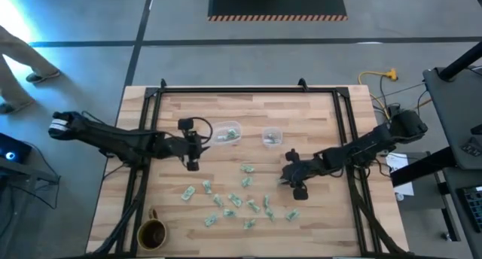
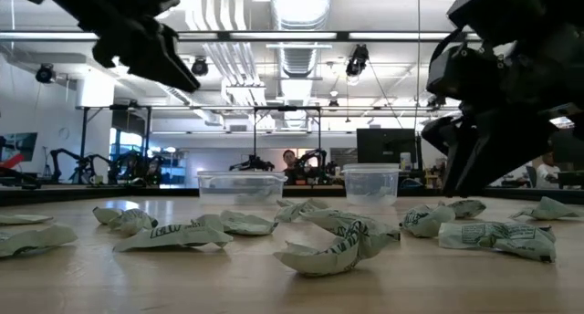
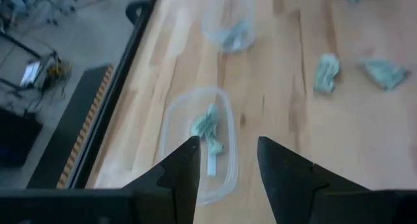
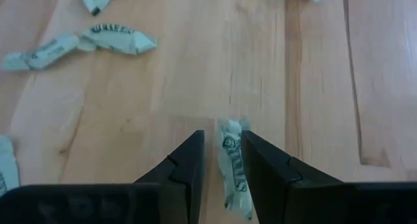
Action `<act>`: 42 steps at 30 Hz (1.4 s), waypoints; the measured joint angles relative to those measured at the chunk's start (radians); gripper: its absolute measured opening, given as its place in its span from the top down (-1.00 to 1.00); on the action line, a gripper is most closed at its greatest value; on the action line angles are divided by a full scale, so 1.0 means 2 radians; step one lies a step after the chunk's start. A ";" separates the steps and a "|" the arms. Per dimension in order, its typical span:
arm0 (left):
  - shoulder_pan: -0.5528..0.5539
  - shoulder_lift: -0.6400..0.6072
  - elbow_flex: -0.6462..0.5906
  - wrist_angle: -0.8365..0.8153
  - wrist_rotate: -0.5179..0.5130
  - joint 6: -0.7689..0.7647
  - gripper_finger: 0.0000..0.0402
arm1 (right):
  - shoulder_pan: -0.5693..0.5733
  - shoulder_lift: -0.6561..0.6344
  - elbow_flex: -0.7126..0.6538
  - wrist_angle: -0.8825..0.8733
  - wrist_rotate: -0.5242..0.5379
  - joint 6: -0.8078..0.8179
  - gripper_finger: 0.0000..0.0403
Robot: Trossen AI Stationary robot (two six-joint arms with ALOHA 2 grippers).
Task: Pick and place Stevia / Truvia into bins
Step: Put the stevia packet into the transparent square container
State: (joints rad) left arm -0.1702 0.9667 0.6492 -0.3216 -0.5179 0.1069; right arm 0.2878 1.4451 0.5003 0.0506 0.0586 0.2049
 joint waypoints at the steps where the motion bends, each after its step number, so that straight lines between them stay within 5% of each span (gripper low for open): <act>1: -0.003 -0.009 -0.004 0.001 0.000 0.000 0.32 | 0.000 0.005 0.001 0.008 0.004 0.000 0.53; 16: -0.015 -0.047 -0.009 -0.014 0.000 -0.025 0.32 | 0.000 0.047 0.003 0.029 0.012 -0.011 0.42; 29: -0.015 -0.042 -0.008 -0.017 0.000 -0.024 0.32 | 0.000 0.037 0.010 0.027 0.022 -0.043 0.92; 42: -0.015 -0.042 -0.008 -0.014 0.000 -0.024 0.32 | 0.000 0.017 0.014 0.007 0.038 -0.053 0.96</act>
State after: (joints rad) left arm -0.2001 0.8829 0.6334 -0.3499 -0.5186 0.0596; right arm 0.2882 1.4794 0.5282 0.0640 0.1345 0.0995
